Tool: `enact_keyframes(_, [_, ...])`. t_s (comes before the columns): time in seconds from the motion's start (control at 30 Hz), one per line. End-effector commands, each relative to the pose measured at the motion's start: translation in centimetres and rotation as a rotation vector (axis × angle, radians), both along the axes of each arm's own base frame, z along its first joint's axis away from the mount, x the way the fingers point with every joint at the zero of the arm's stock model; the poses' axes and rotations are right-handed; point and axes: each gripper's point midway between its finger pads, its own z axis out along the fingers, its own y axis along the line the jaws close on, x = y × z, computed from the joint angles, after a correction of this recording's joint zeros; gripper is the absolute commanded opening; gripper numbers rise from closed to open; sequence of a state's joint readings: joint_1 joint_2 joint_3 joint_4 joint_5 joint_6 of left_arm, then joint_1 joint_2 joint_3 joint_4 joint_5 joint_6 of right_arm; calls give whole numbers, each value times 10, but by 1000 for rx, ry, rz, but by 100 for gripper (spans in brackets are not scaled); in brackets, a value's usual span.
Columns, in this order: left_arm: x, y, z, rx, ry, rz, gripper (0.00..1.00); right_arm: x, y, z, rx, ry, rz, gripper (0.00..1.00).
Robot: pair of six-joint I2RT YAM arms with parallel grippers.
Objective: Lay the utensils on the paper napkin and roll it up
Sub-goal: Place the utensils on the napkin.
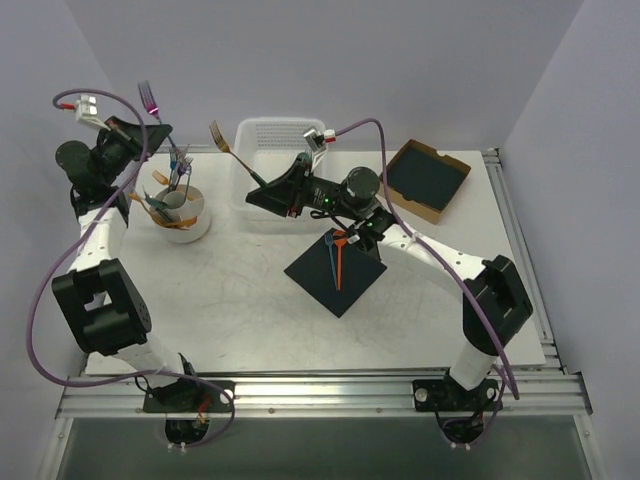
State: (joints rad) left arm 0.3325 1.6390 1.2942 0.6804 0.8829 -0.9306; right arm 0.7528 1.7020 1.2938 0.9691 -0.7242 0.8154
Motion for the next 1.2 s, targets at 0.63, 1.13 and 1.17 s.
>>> enact_keyframes(0.63, [-57, 7, -23, 103, 291, 193, 2, 45, -120, -114, -532, 73, -580, 0])
enact_keyframes(1.13, [-90, -20, -62, 153, 479, 181, 2, 27, -219, -223, -1054, 165, -941, 0])
enact_keyframes(1.17, [-91, -21, -63, 155, 480, 184, 2, 24, -220, -226, -1073, 161, -946, 0])
